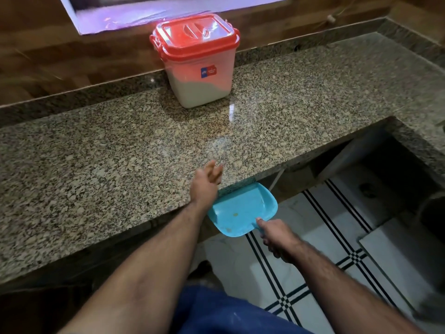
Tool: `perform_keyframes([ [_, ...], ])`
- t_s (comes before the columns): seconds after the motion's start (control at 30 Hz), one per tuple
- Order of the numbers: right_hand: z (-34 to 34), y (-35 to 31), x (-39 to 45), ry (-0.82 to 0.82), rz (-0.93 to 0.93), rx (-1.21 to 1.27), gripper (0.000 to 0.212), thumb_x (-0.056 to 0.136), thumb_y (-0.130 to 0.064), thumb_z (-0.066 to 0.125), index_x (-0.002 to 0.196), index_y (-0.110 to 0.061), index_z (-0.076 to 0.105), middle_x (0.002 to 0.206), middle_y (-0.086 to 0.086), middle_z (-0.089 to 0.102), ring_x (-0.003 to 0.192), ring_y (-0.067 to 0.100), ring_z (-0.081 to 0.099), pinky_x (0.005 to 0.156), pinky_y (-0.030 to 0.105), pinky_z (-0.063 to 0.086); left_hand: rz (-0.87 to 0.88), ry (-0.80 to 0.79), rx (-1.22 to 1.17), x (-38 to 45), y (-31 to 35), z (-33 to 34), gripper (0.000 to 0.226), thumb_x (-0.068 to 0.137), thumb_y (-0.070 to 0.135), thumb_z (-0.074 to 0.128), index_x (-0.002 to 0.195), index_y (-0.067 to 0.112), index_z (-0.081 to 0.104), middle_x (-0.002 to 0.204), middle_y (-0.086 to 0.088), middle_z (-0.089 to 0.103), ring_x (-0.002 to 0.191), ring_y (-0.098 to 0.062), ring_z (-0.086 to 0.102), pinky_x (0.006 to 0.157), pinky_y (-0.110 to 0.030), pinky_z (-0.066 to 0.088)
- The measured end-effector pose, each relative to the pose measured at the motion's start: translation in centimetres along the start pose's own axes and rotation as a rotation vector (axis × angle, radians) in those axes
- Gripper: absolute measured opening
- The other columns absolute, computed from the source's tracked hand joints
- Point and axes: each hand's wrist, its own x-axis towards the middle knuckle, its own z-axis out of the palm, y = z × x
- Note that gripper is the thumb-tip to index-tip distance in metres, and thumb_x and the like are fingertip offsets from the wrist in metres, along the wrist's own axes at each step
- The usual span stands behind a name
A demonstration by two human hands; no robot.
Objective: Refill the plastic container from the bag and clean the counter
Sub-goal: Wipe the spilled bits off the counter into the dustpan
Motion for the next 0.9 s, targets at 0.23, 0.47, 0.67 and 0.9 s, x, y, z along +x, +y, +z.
perform_keyframes([
  [0.23, -1.5, -0.4, 2.2, 0.006, 0.037, -0.022, 0.047, 0.107, -0.054, 0.053, 0.089, -0.013, 0.068, 0.062, -0.002, 0.051, 0.041, 0.011, 0.037, 0.043, 0.026, 0.031, -0.069, -0.255, -0.252, 4.6, 6.3, 2.4, 0.034, 0.109, 0.013, 0.061, 0.139, 0.026, 0.053, 0.126, -0.007, 0.075, 0.099, -0.033, 0.078, 0.075, -0.051, 0.068],
  [0.47, -3.0, -0.7, 3.2, 0.012, 0.048, 0.003, 0.046, 0.107, -0.054, 0.054, 0.089, -0.012, 0.066, 0.059, -0.003, 0.05, 0.041, 0.011, 0.034, 0.041, 0.025, 0.028, 0.197, 0.128, 0.213, 1.1, 0.4, 3.5, 0.02, 0.115, 0.027, 0.049, 0.129, 0.034, 0.061, 0.127, 0.013, 0.068, 0.107, -0.013, 0.072, 0.085, -0.041, 0.066],
  [0.67, -3.8, -0.8, 4.5, -0.008, 0.037, -0.004, 0.049, 0.105, -0.056, 0.055, 0.085, -0.012, 0.065, 0.058, 0.001, 0.052, 0.04, 0.014, 0.037, 0.04, 0.025, 0.029, 0.241, -0.112, 0.172, 0.2, 1.8, 8.7, 0.042, 0.102, 0.0, 0.046, 0.111, 0.029, 0.075, 0.121, 0.028, 0.071, 0.115, -0.004, 0.067, 0.099, -0.026, 0.055],
  [0.9, -8.4, -0.3, 6.4, -0.067, 0.074, -0.004, 0.045, 0.104, -0.057, 0.053, 0.087, -0.016, 0.06, 0.056, -0.003, 0.047, 0.04, 0.013, 0.032, 0.042, 0.024, 0.025, 0.036, 0.372, 0.073, 3.4, 3.7, 4.1, 0.024, 0.112, 0.012, 0.052, 0.128, 0.017, 0.068, 0.101, 0.003, 0.071, 0.075, -0.005, 0.069, 0.051, -0.018, 0.051],
])
